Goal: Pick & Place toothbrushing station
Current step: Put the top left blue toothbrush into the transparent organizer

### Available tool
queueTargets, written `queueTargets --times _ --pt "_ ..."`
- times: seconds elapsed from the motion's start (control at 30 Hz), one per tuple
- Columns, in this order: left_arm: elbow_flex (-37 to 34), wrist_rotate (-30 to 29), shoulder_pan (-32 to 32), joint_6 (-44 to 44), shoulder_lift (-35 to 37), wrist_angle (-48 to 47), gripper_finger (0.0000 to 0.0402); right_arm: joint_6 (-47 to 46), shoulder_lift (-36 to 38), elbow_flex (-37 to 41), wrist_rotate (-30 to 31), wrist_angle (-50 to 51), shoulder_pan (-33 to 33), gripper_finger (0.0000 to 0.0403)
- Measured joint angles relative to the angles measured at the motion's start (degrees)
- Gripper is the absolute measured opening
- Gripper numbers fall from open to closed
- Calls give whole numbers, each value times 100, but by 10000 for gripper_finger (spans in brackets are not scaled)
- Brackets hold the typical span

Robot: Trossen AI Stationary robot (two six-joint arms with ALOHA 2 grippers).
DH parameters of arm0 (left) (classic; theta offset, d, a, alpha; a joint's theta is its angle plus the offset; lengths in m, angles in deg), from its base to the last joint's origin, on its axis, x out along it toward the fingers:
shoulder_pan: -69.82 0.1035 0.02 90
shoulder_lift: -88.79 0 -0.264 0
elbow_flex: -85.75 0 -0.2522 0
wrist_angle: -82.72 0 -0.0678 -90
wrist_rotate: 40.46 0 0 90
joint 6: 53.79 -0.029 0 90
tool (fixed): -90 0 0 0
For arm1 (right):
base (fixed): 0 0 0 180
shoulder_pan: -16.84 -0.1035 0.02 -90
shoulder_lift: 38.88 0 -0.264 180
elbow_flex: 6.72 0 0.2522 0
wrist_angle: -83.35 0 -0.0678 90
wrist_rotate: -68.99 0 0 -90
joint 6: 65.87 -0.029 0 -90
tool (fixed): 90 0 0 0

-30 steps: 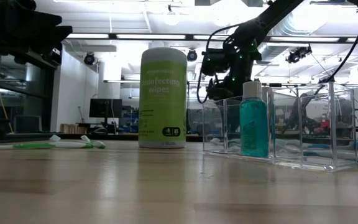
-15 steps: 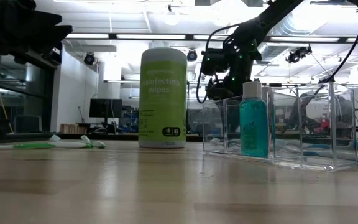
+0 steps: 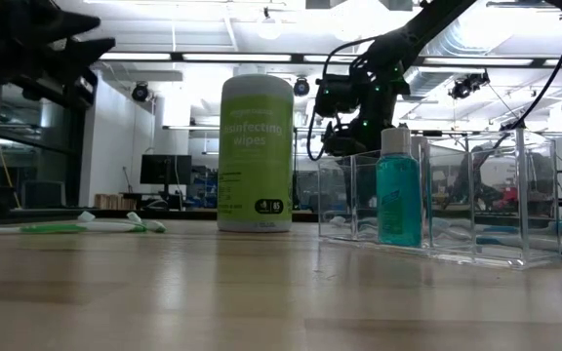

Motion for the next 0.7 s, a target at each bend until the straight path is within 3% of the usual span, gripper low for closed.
queueTargets --times 0.23,0.7 --pt "0 -533 0 -137 0 -616 124 -2 0 0 -163 -35 0 185" --pt "0 -634 1 -130 -2 -730 124 -261 0 0 -252 -13 -1 185"
